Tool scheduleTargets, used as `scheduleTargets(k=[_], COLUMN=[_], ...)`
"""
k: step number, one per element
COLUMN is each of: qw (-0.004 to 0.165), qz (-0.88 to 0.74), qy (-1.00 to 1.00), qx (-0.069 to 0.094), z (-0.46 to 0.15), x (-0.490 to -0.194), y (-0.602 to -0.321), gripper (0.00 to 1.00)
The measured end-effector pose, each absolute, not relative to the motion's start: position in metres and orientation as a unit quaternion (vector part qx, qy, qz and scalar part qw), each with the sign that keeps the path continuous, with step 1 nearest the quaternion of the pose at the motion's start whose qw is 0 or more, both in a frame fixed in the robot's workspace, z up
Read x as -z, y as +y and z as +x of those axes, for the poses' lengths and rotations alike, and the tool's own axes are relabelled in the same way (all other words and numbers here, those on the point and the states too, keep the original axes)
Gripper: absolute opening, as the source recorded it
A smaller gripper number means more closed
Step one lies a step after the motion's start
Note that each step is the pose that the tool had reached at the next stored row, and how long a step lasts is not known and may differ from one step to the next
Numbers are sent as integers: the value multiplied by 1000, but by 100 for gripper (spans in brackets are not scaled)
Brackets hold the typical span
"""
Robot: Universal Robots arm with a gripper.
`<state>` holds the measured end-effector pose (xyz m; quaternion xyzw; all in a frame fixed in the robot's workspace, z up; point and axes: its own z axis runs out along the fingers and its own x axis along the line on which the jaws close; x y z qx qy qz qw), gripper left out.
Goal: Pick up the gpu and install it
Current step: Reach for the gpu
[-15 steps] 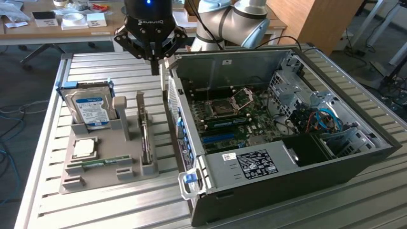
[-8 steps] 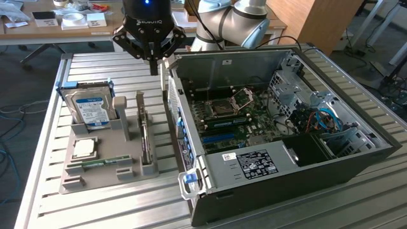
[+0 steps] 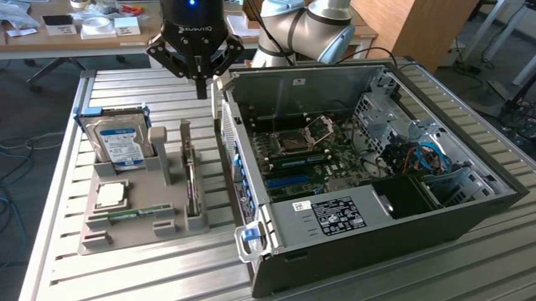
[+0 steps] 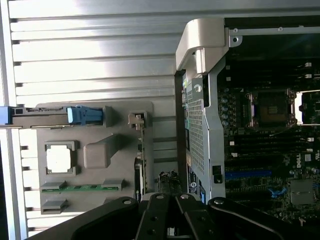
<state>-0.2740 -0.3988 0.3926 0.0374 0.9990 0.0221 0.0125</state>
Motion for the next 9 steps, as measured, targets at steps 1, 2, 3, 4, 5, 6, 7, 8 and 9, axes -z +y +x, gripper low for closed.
scheduleTargets(k=[1,2,3,4,5,6,7,8,9], qw=[12,12,12,12,12,12,12,12,12], qz=[37,37,37,37,37,37,37,37,38], qy=[999,999,999,999,999,999,999,999,999], qx=[-22,-22,-22,-22,-22,-22,-22,-22,-22], z=[-274,-274,-274,-274,-274,-274,-274,-274,-275], x=[-393,-393,-393,-393,-393,-393,-393,-393,-393], y=[-399,-399,-400,-400,-401,-402,-403,-403,-403], gripper=[11,11,11,11,11,11,11,11,11])
